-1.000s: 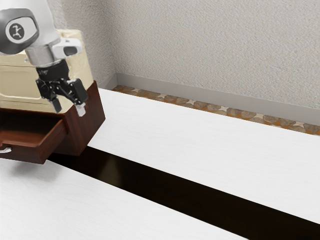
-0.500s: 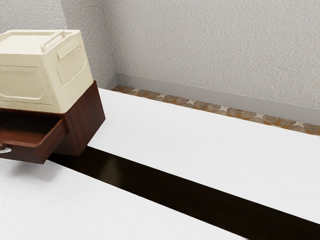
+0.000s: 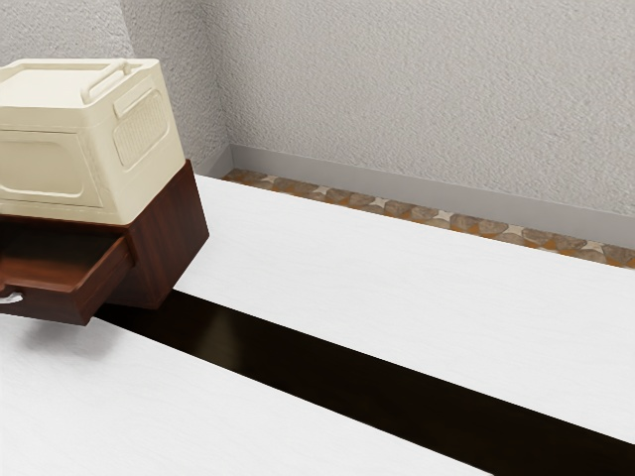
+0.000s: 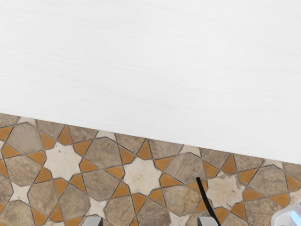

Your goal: Push the drawer handle with one arm to close the drawer

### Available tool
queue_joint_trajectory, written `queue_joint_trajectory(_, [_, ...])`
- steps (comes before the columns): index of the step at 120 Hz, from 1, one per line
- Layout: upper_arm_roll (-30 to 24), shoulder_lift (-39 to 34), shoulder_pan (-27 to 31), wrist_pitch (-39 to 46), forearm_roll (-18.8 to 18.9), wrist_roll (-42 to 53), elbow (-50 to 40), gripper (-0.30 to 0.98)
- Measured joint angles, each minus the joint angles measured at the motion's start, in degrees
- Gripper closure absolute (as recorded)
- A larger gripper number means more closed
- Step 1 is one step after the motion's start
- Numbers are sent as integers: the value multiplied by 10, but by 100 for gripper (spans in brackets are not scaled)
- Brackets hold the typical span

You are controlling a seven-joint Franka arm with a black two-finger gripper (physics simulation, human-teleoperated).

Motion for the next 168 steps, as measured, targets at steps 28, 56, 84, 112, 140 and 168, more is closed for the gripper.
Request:
queue_joint_trajectory(28, [-30,91,-3,64,-51,33,9,62])
queue_joint_trajectory(56, [-36,162,-2,133,-84,55,26,65])
queue_joint_trajectory(84, [-37,247,-1,186,-115,70,57,66])
queue_joint_trajectory(112, [-36,293,-1,243,-134,68,67,66])
queue_joint_trajectory(140, [-35,355,-1,325,-137,38,77,66])
queue_joint_trajectory(168, [-45,421,-1,405,-192,4,89,65])
